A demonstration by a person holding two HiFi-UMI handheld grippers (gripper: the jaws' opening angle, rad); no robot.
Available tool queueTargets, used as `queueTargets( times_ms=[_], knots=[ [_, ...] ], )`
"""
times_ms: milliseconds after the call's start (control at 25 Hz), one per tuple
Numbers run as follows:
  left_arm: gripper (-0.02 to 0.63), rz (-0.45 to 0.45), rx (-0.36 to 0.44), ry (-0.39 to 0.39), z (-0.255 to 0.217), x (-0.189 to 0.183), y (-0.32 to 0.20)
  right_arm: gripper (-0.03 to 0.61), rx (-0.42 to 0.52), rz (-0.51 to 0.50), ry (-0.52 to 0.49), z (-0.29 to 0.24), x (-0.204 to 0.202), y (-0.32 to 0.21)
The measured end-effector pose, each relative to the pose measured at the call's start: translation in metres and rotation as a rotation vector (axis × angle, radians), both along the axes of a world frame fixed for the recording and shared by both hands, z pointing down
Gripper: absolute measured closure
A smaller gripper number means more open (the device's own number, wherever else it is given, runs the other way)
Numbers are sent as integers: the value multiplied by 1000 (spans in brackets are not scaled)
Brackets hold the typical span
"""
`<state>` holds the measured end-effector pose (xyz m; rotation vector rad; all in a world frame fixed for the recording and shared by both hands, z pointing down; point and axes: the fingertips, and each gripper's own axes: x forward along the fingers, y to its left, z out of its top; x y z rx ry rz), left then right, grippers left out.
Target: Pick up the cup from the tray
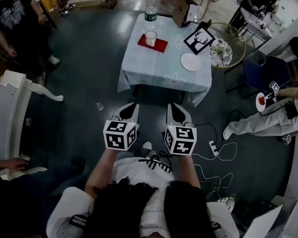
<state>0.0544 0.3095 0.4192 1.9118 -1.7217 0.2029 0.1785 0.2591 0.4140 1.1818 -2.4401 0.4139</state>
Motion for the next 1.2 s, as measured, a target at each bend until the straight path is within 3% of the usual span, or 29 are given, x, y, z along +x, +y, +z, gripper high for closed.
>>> queueTargets(
  times_ms=[360, 480, 640, 800, 1200],
  knots=[
    [614, -75, -9, -2, 3, 4, -3, 552, -11, -37, -70, -1, 2, -14],
    [614, -60, -30, 13, 10, 9, -9, 537, -40, -37, -105, 4, 6, -18],
    [614, -79, -20, 12, 19, -12, -42, 434, -40, -103, -147, 13, -19, -47],
    [614, -60, -15, 0, 23, -32, -84, 426, -8, -107, -125, 18, -42, -83],
    [614, 27, -43, -13, 27, -93, -187, 351, -47, -51, -145, 22, -106, -174]
  ],
)
